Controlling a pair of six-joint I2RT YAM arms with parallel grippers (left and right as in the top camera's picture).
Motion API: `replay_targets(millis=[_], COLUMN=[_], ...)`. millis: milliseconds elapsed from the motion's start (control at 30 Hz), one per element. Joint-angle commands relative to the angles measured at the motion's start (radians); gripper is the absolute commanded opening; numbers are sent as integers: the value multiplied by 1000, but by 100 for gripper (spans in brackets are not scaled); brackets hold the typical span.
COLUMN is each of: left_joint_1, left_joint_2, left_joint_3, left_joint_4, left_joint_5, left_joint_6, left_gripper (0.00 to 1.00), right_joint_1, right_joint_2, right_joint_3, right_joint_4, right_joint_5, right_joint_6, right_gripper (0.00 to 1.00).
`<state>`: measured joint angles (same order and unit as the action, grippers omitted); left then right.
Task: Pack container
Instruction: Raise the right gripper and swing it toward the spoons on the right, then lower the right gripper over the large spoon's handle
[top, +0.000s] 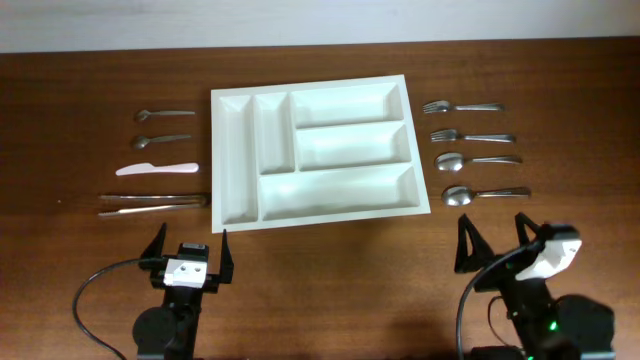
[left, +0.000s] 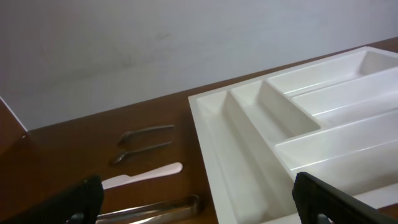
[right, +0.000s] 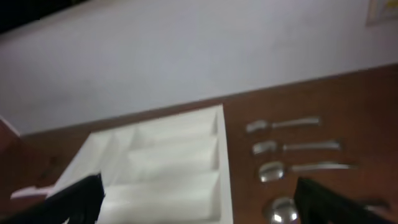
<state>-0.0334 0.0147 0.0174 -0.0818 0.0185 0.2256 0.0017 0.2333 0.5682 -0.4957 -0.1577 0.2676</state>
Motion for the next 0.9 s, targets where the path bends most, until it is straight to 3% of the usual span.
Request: replay_targets(millis=[0,167,600,700,867], left_joint_1=[-3,-3,-3,-3,-3], left_joint_2=[-9,-9,-9,-9,-9], left_joint_3=[-9,-9,-9,-9,-9], left_joint_4=[3,3,3,3,3], left_joint_5=[-6,-6,-6,-6,-6], left_joint_6=[15,15,15,15,15], left_gripper=[99,99,99,99,99], right_joint_1=[5,5,5,5,4], right_joint_2=[136,251,278,328,490], right_joint_3=[148,327,345,345,355], right_joint_4=[-107,-375,-446,-508,-478], right_joint_5=[-19,-49,92,218,306], right_joint_6=[11,10,27,121,144], right_gripper=[99,99,99,99,99])
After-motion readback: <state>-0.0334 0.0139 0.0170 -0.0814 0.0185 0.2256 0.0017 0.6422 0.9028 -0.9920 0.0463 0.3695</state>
